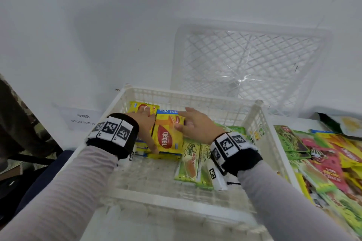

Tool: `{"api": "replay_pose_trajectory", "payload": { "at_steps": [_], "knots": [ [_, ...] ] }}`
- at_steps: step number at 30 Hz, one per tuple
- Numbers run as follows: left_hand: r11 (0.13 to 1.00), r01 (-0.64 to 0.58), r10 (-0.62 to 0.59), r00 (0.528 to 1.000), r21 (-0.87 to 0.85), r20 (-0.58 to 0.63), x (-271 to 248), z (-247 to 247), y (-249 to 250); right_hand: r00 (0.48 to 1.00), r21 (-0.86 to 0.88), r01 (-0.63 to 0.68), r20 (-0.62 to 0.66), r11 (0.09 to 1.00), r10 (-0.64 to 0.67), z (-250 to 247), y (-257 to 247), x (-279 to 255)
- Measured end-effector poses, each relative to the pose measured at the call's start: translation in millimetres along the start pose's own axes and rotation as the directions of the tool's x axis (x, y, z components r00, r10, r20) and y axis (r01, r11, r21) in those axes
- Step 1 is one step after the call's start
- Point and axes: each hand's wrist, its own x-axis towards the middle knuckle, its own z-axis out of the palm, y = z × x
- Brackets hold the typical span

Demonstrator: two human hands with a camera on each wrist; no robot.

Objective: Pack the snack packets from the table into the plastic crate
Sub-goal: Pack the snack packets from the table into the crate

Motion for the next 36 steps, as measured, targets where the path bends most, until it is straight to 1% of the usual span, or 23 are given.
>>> {"api": "replay_pose_trajectory", "payload": {
  "at_steps": [1, 2, 3, 4, 6, 7, 8, 10, 13, 15, 17, 21, 23, 24, 25, 26, 28, 29, 30, 31, 32, 34, 36],
  "knots": [
    [0.999, -0.030, 0.030, 1.000, -0.010, -0.006, -4, -8, 6, 0.996, 0.043, -0.061, -0.055, 0.997, 0.063, -13, 7, -3],
    [0.997, -0.068, 0.066, 0.996, -0.028, -0.055, -6, -14, 15, 0.987, 0.058, -0.133, -0.088, 0.989, 0.138, -24, 17, -7],
    [0.990, -0.121, 0.110, 0.984, -0.073, -0.141, -7, -18, 25, 0.971, 0.047, -0.212, -0.100, 0.976, 0.216, -32, 26, -11],
    [0.970, -0.188, 0.149, 0.960, -0.151, -0.239, -7, -20, 36, 0.950, 0.021, -0.294, -0.102, 0.955, 0.295, -37, 37, -14],
    [0.890, -0.327, 0.188, 0.898, -0.316, -0.399, -7, -22, 61, 0.899, -0.058, -0.432, -0.105, 0.900, 0.425, -38, 54, -17],
    [0.854, -0.374, 0.197, 0.875, -0.361, -0.441, -6, -21, 72, 0.876, -0.105, -0.480, -0.105, 0.871, 0.471, -35, 60, -18],
    [0.836, -0.401, 0.211, 0.865, -0.376, -0.455, -5, -20, 82, 0.857, -0.144, -0.515, -0.103, 0.845, 0.505, -32, 64, -17],
    [0.850, -0.418, 0.264, 0.864, -0.319, -0.428, -1, -12, 98, 0.838, -0.181, -0.545, -0.110, 0.819, 0.534, -24, 72, -15],
    [0.931, -0.360, 0.319, 0.889, -0.070, -0.329, 4, 3, 104, 0.842, -0.230, -0.539, -0.131, 0.811, 0.523, -12, 79, -13],
    [0.947, -0.320, 0.317, 0.908, 0.032, -0.276, 5, 8, 100, 0.844, -0.306, -0.533, -0.128, 0.789, 0.520, -6, 83, -14],
    [0.953, -0.297, 0.304, 0.920, 0.065, -0.249, 5, 9, 97, 0.833, -0.311, -0.550, -0.133, 0.775, 0.538, -3, 87, -16],
    [0.956, -0.283, 0.295, 0.920, 0.082, -0.258, 8, 10, 97, 0.815, -0.243, -0.579, -0.170, 0.778, 0.553, -8, 91, -18],
    [0.951, -0.308, 0.295, 0.907, 0.003, -0.301, 10, 11, 97, 0.809, -0.188, -0.587, -0.187, 0.788, 0.558, -13, 87, -20],
    [0.938, -0.332, 0.281, 0.896, -0.097, -0.343, 10, 10, 95, 0.810, -0.127, -0.581, -0.194, 0.804, 0.554, -16, 83, -20],
    [0.906, -0.356, 0.249, 0.886, -0.230, -0.391, 9, 8, 94, 0.813, -0.063, -0.567, -0.205, 0.822, 0.545, -19, 78, -21],
    [0.849, -0.381, 0.203, 0.875, -0.367, -0.440, 7, 5, 92, 0.819, -0.005, -0.544, -0.219, 0.839, 0.530, -22, 73, -21],
    [0.690, -0.431, 0.098, 0.852, -0.582, -0.515, 6, 2, 91, 0.849, 0.081, -0.481, -0.206, 0.873, 0.487, -26, 62, -22],
    [0.615, -0.444, 0.061, 0.851, -0.652, -0.522, 6, 1, 91, 0.868, 0.166, -0.449, -0.151, 0.878, 0.473, -27, 57, -22],
    [0.565, -0.446, 0.046, 0.857, -0.694, -0.514, 6, 0, 91, 0.884, 0.298, -0.427, -0.060, 0.854, 0.463, -27, 51, -24],
    [0.556, -0.440, 0.056, 0.866, -0.705, -0.497, 7, 1, 92, 0.894, 0.428, -0.418, 0.039, 0.801, 0.446, -27, 48, -26],
    [0.588, -0.433, 0.092, 0.875, -0.683, -0.475, 6, 1, 93, 0.899, 0.511, -0.419, 0.120, 0.750, 0.421, -27, 46, -27],
    [0.722, -0.417, 0.175, 0.882, -0.552, -0.438, 6, 4, 98, 0.888, 0.538, -0.455, 0.215, 0.710, 0.407, -24, 47, -28],
    [0.862, -0.380, 0.195, 0.860, -0.336, -0.472, 5, 7, 104, 0.845, 0.554, -0.533, 0.311, 0.639, 0.435, -16, 50, -26]
  ]
}}
